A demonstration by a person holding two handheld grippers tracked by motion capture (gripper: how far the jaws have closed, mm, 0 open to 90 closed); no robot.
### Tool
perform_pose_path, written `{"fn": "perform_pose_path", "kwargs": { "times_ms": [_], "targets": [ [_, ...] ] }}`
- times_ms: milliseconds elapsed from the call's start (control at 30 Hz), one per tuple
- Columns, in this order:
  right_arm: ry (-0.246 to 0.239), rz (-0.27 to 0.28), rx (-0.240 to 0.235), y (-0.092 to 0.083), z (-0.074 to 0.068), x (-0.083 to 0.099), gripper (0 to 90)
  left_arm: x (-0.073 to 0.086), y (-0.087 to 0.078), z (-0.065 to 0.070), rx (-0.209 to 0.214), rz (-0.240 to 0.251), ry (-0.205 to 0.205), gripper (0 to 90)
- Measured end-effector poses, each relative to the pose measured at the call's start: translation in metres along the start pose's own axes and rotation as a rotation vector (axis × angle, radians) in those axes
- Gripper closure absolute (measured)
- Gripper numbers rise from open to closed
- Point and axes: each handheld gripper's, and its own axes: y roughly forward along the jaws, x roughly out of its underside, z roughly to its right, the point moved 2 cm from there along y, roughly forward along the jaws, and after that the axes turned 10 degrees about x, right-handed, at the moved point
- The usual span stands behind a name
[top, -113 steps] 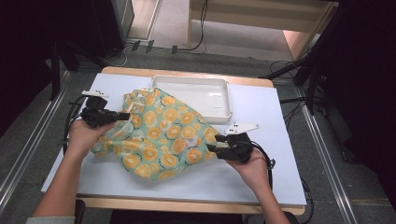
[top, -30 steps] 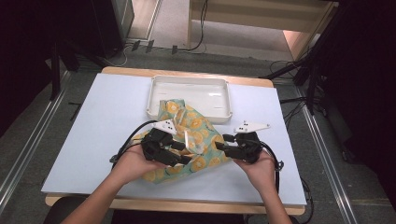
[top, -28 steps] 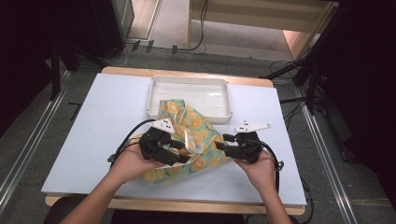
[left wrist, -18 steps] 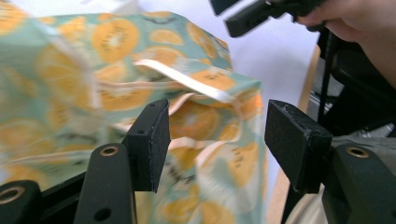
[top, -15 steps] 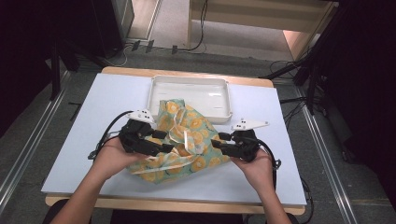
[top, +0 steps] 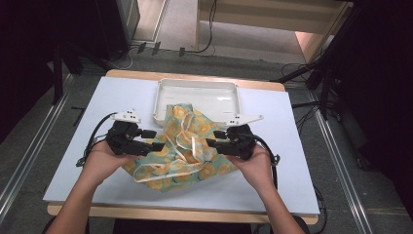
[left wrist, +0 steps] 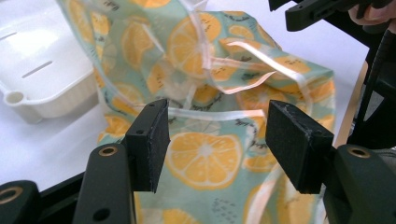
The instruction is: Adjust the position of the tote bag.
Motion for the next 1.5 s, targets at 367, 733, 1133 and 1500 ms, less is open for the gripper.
{"fn": "perform_pose_path", "kwargs": {
  "times_ms": [367, 733, 1133, 1500],
  "targets": [
    [-0.042, 0.012, -0.044, 0.020, -0.023, -0.023, 47.2, 0.007, -0.010, -0.019, -0.040, 0.025, -0.029, 39.0],
    [-0.038, -0.060, -0.038, 0.048, -0.029, -0.010, 44.2, 0.010, -0.014, -0.030, -0.052, 0.070, -0.025, 38.7],
    [-0.047, -0.073, -0.049, 0.046, -0.024, 0.005, 73.7, 0.007, -0.009, -0.036, -0.064, 0.063, -0.016, 38.6],
    [-0.055, -0.029, -0.047, 0.022, -0.019, 0.006, 87.7, 0.004, -0.004, -0.034, -0.054, 0.053, 0.003, 38.7]
  ]
}}
